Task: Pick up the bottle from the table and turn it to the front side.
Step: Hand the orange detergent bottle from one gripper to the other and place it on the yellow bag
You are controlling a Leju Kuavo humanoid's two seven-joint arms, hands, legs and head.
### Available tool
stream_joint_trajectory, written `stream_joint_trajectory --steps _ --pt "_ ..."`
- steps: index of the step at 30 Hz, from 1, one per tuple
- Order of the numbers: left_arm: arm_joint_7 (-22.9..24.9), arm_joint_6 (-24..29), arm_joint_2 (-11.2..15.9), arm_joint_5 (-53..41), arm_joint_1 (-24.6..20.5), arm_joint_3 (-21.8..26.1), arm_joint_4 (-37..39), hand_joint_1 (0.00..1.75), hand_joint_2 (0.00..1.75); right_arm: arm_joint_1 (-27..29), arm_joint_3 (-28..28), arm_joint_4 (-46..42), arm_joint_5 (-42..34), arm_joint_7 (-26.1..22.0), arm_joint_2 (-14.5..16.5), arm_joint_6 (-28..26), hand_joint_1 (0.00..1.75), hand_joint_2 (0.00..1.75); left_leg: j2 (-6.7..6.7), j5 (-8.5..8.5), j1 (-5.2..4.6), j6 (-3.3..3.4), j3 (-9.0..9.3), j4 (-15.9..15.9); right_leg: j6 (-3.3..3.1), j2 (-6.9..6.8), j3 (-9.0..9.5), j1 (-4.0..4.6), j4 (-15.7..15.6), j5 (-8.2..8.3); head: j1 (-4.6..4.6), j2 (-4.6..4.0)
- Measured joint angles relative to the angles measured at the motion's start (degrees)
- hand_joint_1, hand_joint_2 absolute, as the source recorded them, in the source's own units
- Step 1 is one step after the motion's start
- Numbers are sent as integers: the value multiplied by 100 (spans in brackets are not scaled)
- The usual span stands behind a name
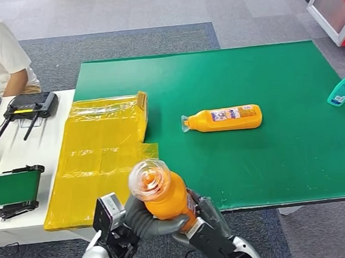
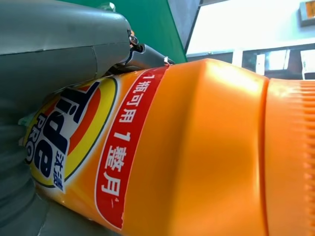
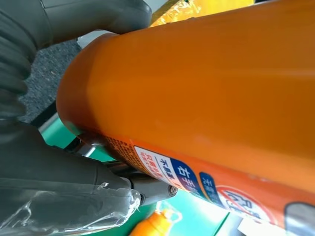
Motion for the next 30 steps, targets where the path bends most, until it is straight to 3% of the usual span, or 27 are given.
stream_joint_trajectory --steps 6,9,10,16,24,30 --pt "-2 29 14 9 -59 -93 88 175 175 153 -124 -97 -29 -39 -37 -22 101 175 0 0 0 0 0 0 0 0 0 0 0 0 -1 0" --pt "-26 93 17 26 -96 -103 168 175 175 210 -295 -127 -288 -19 -47 243 12 175 0 0 0 0 -1 0 0 0 3 0 1 0 0 0" --pt "-35 124 18 34 -100 -90 193 175 175 214 -381 -136 -443 5 -51 405 0 175 0 1 0 0 -1 0 0 0 4 0 1 1 1 0" --pt "-38 199 23 155 72 131 13 175 175 31 -641 -80 -1006 173 -27 907 0 175 0 2 0 2 -1 0 0 -1 8 1 1 1 -2 0" --pt "-60 291 16 148 230 333 -192 175 175 -76 -905 3 -1158 211 32 1013 0 175 0 2 0 2 -2 0 1 -1 8 1 1 0 -2 0" --pt "161 911 -65 -1067 279 566 -275 175 175 16 -1421 -21 -1285 156 105 1112 0 175 0 2 0 2 -1 0 2 -1 6 0 1 -1 -1 0"
